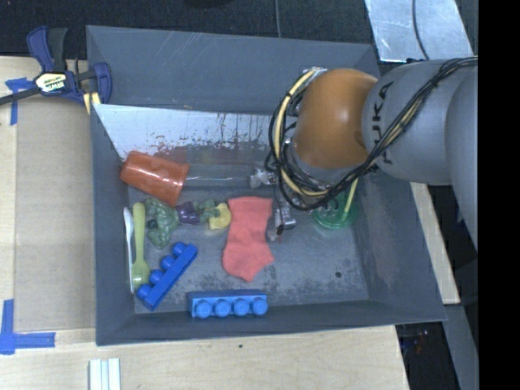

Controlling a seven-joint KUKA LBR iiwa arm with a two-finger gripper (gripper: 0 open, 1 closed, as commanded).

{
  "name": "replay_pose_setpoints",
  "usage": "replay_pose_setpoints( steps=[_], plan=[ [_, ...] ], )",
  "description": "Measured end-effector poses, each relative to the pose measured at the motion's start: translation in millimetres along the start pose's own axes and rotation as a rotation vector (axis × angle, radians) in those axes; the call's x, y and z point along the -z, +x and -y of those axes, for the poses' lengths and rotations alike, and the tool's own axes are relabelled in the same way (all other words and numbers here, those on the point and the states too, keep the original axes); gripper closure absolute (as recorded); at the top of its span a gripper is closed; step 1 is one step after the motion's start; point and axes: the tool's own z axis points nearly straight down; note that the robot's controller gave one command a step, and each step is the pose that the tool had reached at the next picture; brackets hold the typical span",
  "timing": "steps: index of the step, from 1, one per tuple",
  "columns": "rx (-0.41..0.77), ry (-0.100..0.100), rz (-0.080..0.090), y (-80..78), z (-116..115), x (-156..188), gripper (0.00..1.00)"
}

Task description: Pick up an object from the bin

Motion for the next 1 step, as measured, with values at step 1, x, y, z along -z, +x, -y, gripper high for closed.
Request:
replay_pose_setpoints(
  steps=[1],
  plan=[
    [0.013,0.003,0.003,-5.3,-39.8,-2.8,1.0]
  ],
)
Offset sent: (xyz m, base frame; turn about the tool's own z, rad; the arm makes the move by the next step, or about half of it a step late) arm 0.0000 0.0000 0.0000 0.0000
